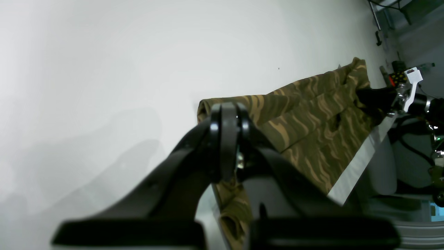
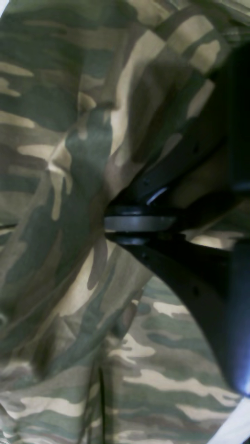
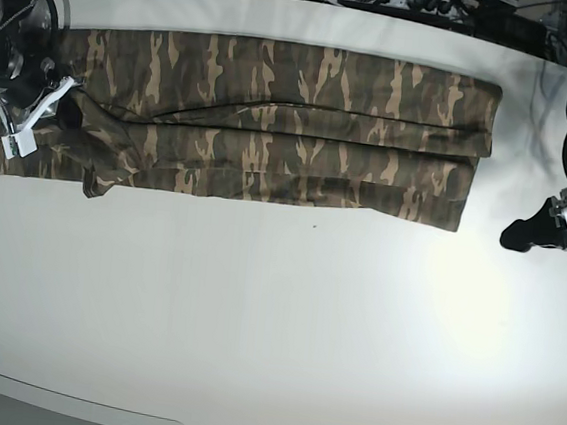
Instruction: Fold the T-shirt properly
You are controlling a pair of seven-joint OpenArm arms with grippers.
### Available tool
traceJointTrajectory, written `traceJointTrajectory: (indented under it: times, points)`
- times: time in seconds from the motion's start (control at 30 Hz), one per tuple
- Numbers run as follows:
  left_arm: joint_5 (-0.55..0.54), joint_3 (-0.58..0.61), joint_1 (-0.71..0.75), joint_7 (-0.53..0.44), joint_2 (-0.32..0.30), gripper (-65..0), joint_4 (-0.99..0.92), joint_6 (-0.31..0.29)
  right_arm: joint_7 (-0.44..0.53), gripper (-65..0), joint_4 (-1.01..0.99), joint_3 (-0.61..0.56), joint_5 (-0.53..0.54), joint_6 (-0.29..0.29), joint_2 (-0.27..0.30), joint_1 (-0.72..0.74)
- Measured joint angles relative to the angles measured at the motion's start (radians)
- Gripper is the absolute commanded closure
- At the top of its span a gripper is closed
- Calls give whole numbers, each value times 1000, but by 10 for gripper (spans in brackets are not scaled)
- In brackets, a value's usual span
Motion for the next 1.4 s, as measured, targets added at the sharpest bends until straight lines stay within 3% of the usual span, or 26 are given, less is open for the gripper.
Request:
traceJointTrajectory:
  times: [0.1,0.2,0.37,0.57,0.7,0.77,1.07,1.4]
  points:
    - [0,0,0,0,0,0,0,0,29,0,6,-21,-75,-95,-15,4]
    - [0,0,0,2,0,0,0,0,62,0,13,-23,-182,-253,-27,12]
    - [0,0,0,13,0,0,0,7,75,0,14,-23,-322,-432,-21,14]
    - [0,0,0,29,0,-4,0,39,71,-6,14,-20,-345,-415,-18,14]
    - [0,0,0,31,-3,-351,0,62,26,-161,45,-20,-361,-416,-18,14]
    - [-1,0,13,23,-13,-425,0,63,15,-205,61,-20,-364,-420,-19,11]
    - [-31,2,227,10,3,-424,1,87,-38,-213,117,-21,-364,-419,-24,8]
    - [-61,-3,297,-7,7,-424,8,88,-37,-213,122,-21,-363,-447,-24,8]
